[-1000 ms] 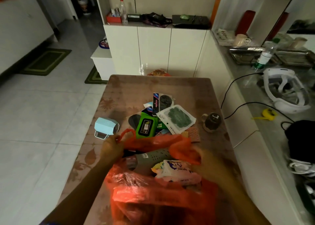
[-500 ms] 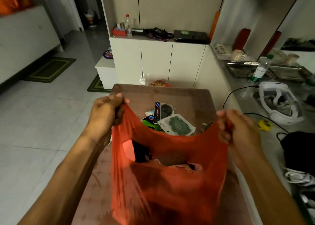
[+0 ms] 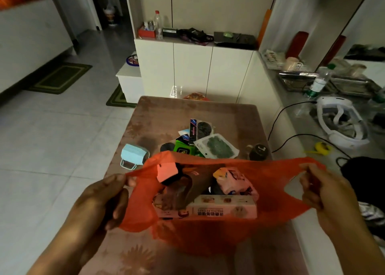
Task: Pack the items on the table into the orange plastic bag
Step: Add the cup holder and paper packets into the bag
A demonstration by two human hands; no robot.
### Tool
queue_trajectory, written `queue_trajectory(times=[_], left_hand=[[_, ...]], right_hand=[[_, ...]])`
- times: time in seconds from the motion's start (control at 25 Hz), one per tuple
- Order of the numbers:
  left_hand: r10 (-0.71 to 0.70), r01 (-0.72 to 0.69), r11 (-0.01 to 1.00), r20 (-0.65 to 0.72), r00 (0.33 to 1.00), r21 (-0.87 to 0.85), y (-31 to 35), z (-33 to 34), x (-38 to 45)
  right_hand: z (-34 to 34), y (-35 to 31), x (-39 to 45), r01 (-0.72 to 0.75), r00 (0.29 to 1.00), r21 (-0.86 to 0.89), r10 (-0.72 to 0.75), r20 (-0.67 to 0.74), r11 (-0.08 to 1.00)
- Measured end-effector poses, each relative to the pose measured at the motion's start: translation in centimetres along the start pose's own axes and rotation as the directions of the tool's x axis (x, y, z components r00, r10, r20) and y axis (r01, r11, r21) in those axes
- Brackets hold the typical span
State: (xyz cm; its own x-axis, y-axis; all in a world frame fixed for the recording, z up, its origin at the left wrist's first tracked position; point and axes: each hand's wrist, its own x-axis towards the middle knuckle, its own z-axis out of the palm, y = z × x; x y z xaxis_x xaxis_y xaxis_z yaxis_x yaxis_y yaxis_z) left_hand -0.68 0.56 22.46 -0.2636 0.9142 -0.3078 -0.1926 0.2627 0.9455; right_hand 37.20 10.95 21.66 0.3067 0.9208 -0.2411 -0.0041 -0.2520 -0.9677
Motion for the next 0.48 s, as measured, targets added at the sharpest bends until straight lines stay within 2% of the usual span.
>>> queue_trajectory(times=[0.12,0.16,0.24,0.28,0.36,0.4,0.48], left_hand=[[0.035,-0.032,0.997,-0.049,0.998,0.076,-1.2,-0.3,1.8],[0.042,-0.034,0.993,-0.069,0.997,0.115,-2.0,-0.3,2.6],[0.020,-0.001,0.985,-0.105,0.994,0.171,-3.8,-0.4,3.8],[0.001,0.019,0.983,-0.109,0.994,0.181,-4.8,-0.5,4.2],[-0.025,0.045,0.983,-0.114,0.993,0.178,-6.2,-0.6,4.6],[-0.031,0.051,0.980,-0.110,0.993,0.191,-6.7,-0.7,4.9],[-0.033,0.056,0.971,-0.104,0.994,0.232,-7.5,-0.9,5.5]], right_hand=[[0.4,-1.2,1.3,0.046,0.996,-0.203,-0.060,-0.065,0.978],[0.9,-1.4,1.5,0.068,0.991,-0.369,-0.106,-0.085,0.927],[2.6,-0.9,0.8,0.100,0.950,-0.712,-0.279,-0.138,0.695],[4.0,-0.2,0.0,0.199,0.905,-0.776,-0.416,-0.089,0.599],[7.7,1.6,-1.9,0.503,0.782,-0.726,-0.605,0.152,0.468],[9.9,2.9,-2.4,0.605,0.733,-0.697,-0.610,0.300,0.385],[13.3,5.9,-2.2,0.684,0.706,-0.689,-0.456,0.542,0.240]])
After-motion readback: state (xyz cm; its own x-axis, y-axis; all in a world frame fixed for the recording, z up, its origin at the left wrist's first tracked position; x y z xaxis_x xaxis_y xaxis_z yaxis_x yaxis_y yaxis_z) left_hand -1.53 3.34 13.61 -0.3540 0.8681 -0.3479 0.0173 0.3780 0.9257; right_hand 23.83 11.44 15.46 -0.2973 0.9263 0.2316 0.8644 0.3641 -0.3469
